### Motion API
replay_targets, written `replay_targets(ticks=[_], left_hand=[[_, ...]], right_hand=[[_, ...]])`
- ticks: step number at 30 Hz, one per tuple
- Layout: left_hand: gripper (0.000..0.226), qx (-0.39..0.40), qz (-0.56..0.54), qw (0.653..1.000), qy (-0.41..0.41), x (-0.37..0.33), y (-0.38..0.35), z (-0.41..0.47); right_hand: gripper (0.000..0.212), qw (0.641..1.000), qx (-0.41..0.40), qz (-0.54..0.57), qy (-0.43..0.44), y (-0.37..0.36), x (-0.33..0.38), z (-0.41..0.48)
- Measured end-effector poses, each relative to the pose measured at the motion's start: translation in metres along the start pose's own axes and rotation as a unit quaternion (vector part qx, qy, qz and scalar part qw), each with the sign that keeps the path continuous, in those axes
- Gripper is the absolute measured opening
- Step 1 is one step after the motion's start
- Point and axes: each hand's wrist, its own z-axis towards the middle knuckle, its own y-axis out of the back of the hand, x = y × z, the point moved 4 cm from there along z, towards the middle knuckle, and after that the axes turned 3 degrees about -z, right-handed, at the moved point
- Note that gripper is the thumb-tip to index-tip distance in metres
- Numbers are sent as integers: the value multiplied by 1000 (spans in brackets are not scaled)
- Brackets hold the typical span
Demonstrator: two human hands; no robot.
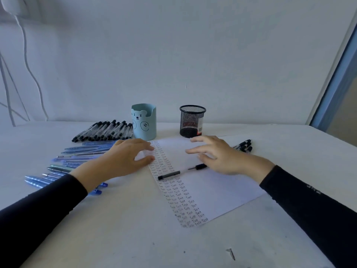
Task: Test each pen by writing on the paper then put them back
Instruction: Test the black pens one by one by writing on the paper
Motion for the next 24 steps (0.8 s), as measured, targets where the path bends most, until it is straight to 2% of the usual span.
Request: replay_targets(ticks=[3, 6, 9, 11, 13, 16, 19, 21, 24], left_hand=[[78, -41, -115, 989, -79, -21, 2, -2], [60, -13, -164, 980, -115, -49, 0, -6], [43, 14, -159, 978, -134, -61, -5, -8], [27, -11, -153, 976, -157, -62, -4, -8], [18, -71, -155, 973, -159, -58, 5, -7], [13, -217, -180, 954, -104, -41, 34, -2], [10, -346, -216, 913, 9, -8, 70, 3], [8, -368, -202, 902, 102, 22, 85, 9], [14, -300, -132, 923, 201, 67, 85, 21]], right_hand=[[26, 995, -17, -67, -70, 21, -38, -6], [22, 988, 21, -86, -124, 28, -64, -12], [24, 986, 47, -77, -142, 30, -69, -14], [21, 987, 47, -65, -137, 29, -69, -14], [11, 989, 33, -76, -120, 26, -66, -10], [6, 993, -26, -92, -73, 21, -57, -6], [9, 992, -126, -24, 5, 26, -36, -4], [7, 981, -185, -12, 63, 33, -21, -2], [13, 976, -201, -9, 79, 31, -11, -1]])
